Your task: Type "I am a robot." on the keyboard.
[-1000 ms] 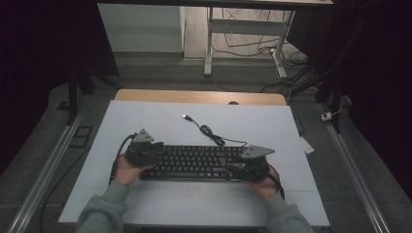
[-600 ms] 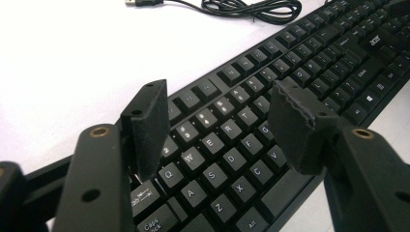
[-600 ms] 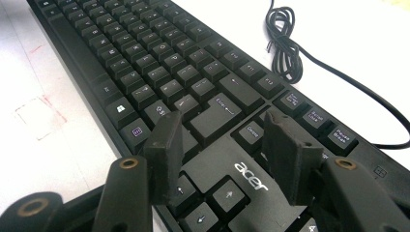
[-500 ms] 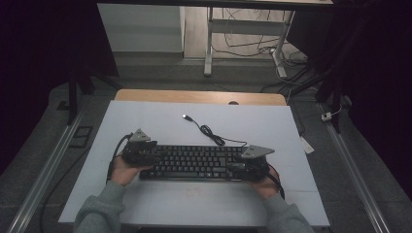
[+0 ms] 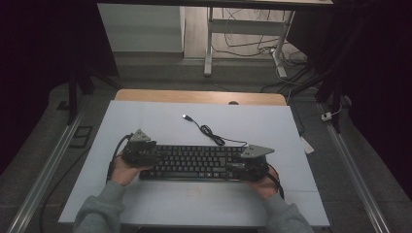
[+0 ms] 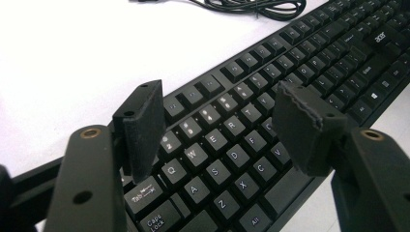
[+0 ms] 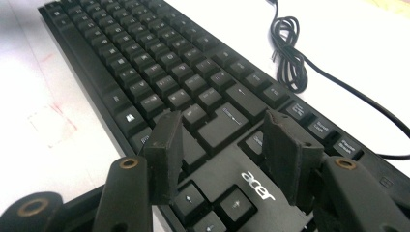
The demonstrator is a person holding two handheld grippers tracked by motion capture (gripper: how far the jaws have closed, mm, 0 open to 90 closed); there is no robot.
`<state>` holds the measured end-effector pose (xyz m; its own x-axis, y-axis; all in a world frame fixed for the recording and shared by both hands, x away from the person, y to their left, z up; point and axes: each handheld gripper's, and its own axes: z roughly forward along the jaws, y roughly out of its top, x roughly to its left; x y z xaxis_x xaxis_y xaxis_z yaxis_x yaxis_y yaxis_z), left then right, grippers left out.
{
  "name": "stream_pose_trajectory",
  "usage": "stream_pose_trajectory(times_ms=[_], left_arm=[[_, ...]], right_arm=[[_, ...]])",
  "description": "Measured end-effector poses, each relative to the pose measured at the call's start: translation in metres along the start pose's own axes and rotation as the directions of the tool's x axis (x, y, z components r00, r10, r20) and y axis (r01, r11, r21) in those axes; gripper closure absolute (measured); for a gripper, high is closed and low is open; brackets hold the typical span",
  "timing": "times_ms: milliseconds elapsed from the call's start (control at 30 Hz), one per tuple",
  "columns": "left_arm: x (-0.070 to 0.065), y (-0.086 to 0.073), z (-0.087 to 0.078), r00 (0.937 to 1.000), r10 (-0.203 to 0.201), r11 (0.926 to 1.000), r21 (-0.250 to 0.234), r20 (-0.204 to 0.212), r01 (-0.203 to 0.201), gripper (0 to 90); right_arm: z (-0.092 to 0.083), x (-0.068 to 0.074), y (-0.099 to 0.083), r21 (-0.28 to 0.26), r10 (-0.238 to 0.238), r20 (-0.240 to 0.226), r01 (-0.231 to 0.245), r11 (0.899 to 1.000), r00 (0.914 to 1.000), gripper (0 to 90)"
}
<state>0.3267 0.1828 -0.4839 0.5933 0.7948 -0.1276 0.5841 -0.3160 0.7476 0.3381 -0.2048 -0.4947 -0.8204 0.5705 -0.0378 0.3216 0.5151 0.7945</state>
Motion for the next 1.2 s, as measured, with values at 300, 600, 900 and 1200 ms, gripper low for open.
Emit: stream_pose_trajectory(times_ms=[300, 600, 900, 1200], left_arm=[[-0.001, 0.0, 0.002, 1.0, 0.002, 0.9999, 0.01, -0.001, -0.002, 34.6], [0.0, 0.0, 0.003, 1.0, 0.003, 0.9999, 0.014, -0.003, -0.003, 34.3], [0.0, -0.001, 0.004, 1.0, 0.0, 0.9998, 0.02, 0.0, 0.0, 34.0], [-0.001, -0.001, 0.006, 1.0, 0.006, 0.9997, 0.025, 0.006, -0.007, 34.0]], right_arm=[[0.002, 0.006, 0.011, -0.031, 0.01, -0.034, -0.011, 0.999, 0.9994, 50.3], [0.015, 0.018, 0.024, -0.036, -0.015, -0.065, 0.013, 0.999, 0.9978, 51.8], [0.023, 0.027, 0.037, -0.011, -0.03, -0.094, 0.029, 1.0, 0.9951, 67.4], [0.034, 0.032, 0.046, 0.037, -0.027, -0.133, 0.033, 0.999, 0.9907, 88.1]])
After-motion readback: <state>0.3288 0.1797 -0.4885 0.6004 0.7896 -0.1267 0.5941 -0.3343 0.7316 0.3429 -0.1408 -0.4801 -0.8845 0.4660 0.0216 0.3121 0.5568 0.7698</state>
